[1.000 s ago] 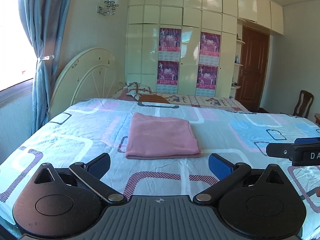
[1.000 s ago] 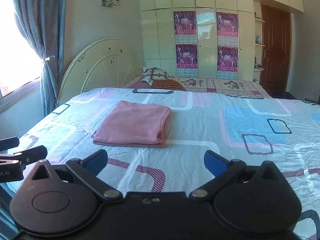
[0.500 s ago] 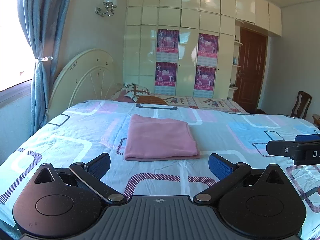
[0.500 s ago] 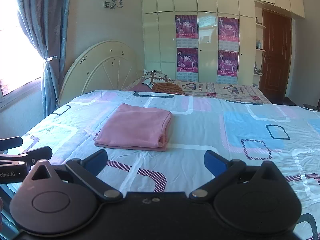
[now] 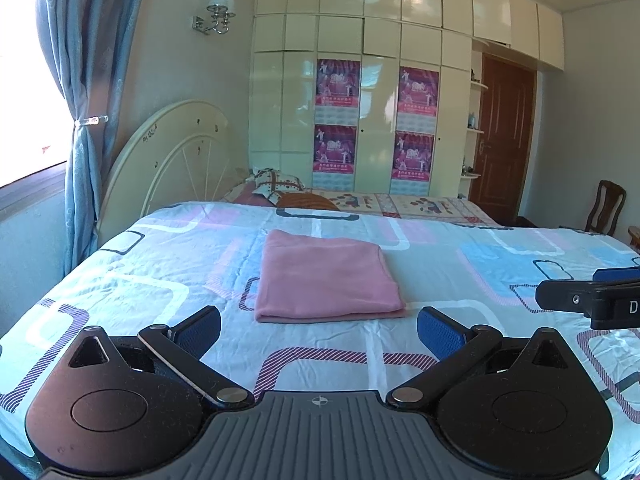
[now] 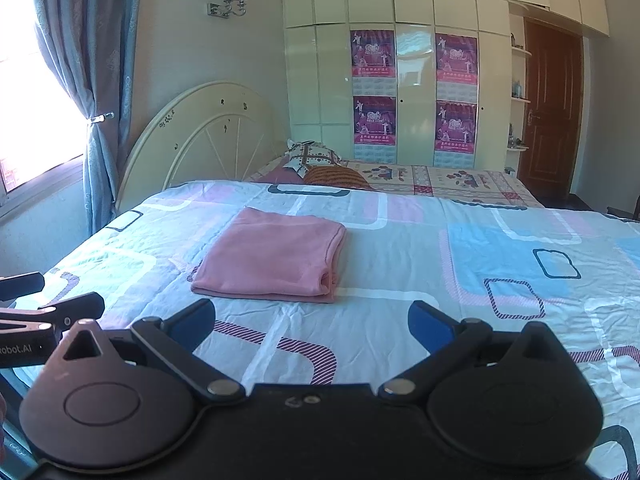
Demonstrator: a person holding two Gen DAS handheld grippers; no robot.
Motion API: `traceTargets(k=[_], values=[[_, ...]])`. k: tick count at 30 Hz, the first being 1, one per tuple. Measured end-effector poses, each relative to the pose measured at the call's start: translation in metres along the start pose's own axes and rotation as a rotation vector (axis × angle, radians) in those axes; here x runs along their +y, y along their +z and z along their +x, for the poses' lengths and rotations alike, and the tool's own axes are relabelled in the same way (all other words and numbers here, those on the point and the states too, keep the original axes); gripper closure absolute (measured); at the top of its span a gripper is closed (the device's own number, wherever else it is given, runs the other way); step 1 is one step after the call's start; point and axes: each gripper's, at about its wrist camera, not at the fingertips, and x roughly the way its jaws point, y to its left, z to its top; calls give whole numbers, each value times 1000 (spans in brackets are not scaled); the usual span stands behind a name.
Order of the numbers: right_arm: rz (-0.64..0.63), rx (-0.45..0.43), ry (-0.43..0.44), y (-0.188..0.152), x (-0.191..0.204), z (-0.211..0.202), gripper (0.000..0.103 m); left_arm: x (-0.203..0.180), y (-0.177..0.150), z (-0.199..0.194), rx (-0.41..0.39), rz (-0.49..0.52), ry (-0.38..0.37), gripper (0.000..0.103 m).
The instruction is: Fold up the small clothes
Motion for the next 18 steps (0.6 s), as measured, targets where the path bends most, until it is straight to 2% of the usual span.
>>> traceTargets(k=[18], values=[[0,0,0,0,-1,0,0,1,1,1,-8,2,-10,0]])
